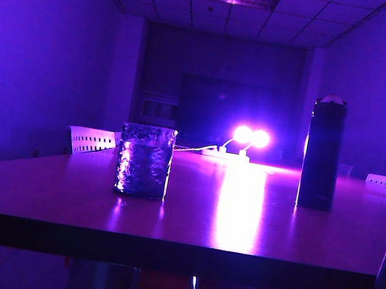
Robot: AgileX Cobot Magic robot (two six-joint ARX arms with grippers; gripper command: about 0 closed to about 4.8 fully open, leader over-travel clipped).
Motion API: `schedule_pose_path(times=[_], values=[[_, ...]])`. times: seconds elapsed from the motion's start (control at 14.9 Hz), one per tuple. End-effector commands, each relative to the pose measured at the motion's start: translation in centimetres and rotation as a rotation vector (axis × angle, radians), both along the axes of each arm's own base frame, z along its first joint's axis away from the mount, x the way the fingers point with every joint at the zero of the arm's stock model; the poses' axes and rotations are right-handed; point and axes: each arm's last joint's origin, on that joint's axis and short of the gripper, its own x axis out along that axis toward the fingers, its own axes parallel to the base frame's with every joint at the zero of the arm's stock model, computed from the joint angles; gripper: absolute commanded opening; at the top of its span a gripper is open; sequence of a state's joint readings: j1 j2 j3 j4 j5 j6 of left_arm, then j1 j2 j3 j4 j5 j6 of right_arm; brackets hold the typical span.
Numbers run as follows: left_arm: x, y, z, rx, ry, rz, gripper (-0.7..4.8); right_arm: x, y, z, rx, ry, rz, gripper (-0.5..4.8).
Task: Pick up the black thermos cup, pour some water from it into the cup, and then put the thermos cup back on the table.
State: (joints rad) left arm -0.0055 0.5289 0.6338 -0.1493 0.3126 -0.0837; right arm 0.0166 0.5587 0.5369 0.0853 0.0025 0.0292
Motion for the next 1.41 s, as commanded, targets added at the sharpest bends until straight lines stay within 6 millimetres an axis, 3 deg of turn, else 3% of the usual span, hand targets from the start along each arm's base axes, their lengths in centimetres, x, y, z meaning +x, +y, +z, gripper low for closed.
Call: schedule_pose_path(times=[0.07, 0.4, 0.54, 0.81, 0.94, 1.41], values=[[1.3, -1.5, 1.0, 0.002, 0.011, -0.114, -0.05, 3.4, 0.5, 1.0, -0.018, -0.071, 0.159, -0.08], [2.4, -4.8, -0.1, 0.032, 0.082, -0.218, -0.05, 9.9, 0.9, -0.8, -0.035, -0.04, 0.293, -0.05], [2.6, -5.7, -0.4, 0.062, 0.093, -0.26, -0.05, 12.4, -0.1, -2.4, -0.051, -0.058, 0.377, -0.05], [2.9, -5.8, -0.6, 0.112, 0.088, -0.188, -0.05, 17.5, -2.7, -5.2, -0.036, -0.002, 0.36, 0.07], [3.0, -5.8, -0.6, 0.117, 0.089, -0.182, -0.05, 20.1, -3.1, -5.8, -0.041, -0.011, 0.307, 4.79], [3.0, -5.8, -0.6, 0.115, 0.091, -0.175, -0.05, 28.6, -3.5, -9.6, -0.019, 0.046, 0.352, 4.79]])
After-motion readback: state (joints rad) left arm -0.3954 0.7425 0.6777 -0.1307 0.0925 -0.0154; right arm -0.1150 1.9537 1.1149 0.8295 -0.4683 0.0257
